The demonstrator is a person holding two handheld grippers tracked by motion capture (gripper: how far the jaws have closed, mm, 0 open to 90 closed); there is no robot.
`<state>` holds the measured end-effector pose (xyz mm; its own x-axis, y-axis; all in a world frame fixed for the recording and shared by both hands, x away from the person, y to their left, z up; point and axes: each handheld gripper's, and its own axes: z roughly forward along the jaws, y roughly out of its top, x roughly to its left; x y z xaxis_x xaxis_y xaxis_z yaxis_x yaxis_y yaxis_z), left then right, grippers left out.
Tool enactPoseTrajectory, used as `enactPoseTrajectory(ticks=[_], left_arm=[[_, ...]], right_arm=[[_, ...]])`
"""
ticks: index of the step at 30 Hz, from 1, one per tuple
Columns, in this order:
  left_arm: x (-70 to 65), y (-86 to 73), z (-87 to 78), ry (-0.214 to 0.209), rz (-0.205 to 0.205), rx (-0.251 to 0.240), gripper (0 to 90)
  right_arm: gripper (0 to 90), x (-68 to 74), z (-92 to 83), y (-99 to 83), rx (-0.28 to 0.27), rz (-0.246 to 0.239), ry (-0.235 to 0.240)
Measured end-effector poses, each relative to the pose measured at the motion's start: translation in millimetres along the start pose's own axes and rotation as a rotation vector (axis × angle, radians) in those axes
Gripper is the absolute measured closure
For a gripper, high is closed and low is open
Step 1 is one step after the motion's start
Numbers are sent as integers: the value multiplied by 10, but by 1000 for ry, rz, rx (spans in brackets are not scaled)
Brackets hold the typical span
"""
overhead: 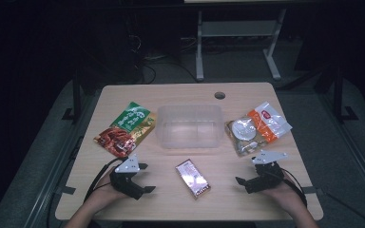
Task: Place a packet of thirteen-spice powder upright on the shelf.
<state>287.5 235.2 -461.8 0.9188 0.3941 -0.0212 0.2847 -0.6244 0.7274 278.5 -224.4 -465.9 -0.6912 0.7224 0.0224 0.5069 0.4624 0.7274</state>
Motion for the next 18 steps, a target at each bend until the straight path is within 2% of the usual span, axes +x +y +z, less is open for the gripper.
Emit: enactPoseTrajectory(ticks=[3, 6, 8, 11, 14, 16, 18], left_arm=[[10, 33, -10, 0, -11, 2, 158], [14, 95, -36, 7, -18, -21, 259], [16, 124, -42, 5, -25, -37, 373], [12, 257, -50, -12, -33, -72, 572], [-2, 369, -22, -24, -19, -70, 759], [6, 442, 11, -41, -13, -68, 854], [25, 521, 62, -52, 2, -65, 895]], right_arm=[[13, 4, -7, 8, -13, 8, 5], [13, 8, -10, 6, -13, 10, 4], [13, 8, -8, 5, -16, 14, 4], [13, 11, -8, 8, -21, 14, 3], [13, 22, -7, 4, -12, 17, 10], [13, 27, -5, 5, -12, 17, 10], [13, 31, -1, 9, -12, 19, 12]])
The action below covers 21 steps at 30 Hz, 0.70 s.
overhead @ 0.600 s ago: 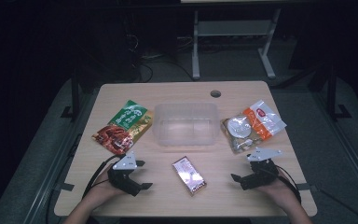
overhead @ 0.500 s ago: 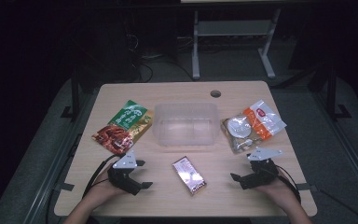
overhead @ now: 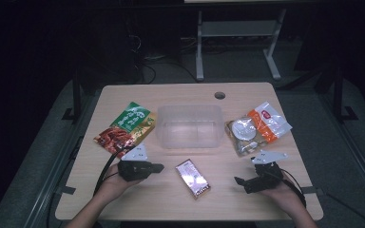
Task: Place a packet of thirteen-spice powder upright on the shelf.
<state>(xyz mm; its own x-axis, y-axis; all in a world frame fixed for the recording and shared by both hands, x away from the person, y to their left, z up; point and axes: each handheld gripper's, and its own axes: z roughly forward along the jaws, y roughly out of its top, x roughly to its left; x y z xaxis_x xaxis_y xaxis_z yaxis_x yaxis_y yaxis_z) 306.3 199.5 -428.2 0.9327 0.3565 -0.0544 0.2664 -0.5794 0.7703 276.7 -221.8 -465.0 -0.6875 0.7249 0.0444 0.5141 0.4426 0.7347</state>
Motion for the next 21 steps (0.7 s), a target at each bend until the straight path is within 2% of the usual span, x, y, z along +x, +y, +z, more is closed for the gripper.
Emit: enactPoseTrajectory(ticks=[3, 4, 10, 16, 21], left_arm=[[22, 64, 74, -9, -4, -6, 896], [49, 134, 148, -25, 1, -6, 896], [66, 358, 360, -48, 32, -5, 897], [74, 495, 543, -60, 48, 2, 897], [102, 591, 713, -75, 45, 7, 897]], right_arm=[[13, 4, 4, -2, 1, -5, -1], [14, 6, 17, -8, 4, -9, 5], [14, 16, 23, -1, 5, -23, 7], [15, 34, 24, -5, 6, -33, 15], [16, 30, 23, -3, 2, -33, 18]])
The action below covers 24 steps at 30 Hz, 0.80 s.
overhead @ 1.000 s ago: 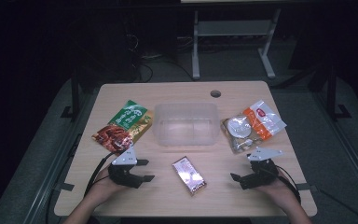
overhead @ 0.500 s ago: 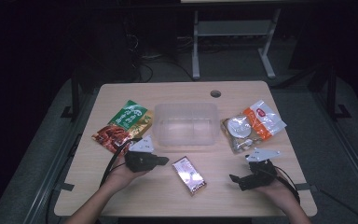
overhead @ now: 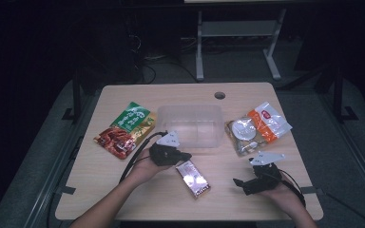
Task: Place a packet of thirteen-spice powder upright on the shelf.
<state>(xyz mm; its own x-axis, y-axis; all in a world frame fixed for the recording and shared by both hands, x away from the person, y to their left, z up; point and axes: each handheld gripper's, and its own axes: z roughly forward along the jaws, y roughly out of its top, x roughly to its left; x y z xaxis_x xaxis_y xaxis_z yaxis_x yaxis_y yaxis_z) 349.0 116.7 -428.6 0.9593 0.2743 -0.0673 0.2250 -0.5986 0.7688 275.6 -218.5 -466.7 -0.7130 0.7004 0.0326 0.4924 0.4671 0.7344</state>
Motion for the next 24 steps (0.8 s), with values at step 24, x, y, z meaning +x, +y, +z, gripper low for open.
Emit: enactPoseTrajectory(ticks=[24], left_arm=[[80, -83, 274, 17, -25, 125, 898]], right_arm=[[17, -11, -33, -7, -13, 8, -5]])
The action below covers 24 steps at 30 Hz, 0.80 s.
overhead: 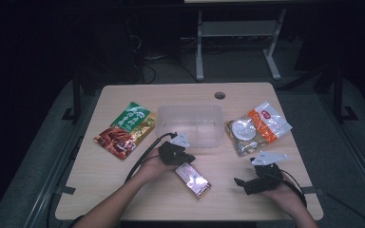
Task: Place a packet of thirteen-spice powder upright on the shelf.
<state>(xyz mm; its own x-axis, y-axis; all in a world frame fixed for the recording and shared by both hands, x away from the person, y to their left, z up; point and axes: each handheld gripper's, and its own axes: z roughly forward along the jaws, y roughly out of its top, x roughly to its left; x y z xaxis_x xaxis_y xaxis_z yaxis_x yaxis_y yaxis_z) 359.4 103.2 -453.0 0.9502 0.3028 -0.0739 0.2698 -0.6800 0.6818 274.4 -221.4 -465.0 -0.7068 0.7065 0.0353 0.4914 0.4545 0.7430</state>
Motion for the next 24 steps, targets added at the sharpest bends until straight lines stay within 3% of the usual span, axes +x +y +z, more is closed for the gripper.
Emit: enactPoseTrajectory(ticks=[5, 13, 24], left_arm=[[6, -141, -96, -4, -8, 39, 898], [-42, -267, -239, -15, -24, 50, 898], [-259, -510, -437, -86, -40, 56, 898]], right_arm=[[17, -2, -6, -2, 2, 7, -2], [17, 0, -8, -3, 4, 7, -3], [17, -2, 0, -4, 3, 8, -3]])
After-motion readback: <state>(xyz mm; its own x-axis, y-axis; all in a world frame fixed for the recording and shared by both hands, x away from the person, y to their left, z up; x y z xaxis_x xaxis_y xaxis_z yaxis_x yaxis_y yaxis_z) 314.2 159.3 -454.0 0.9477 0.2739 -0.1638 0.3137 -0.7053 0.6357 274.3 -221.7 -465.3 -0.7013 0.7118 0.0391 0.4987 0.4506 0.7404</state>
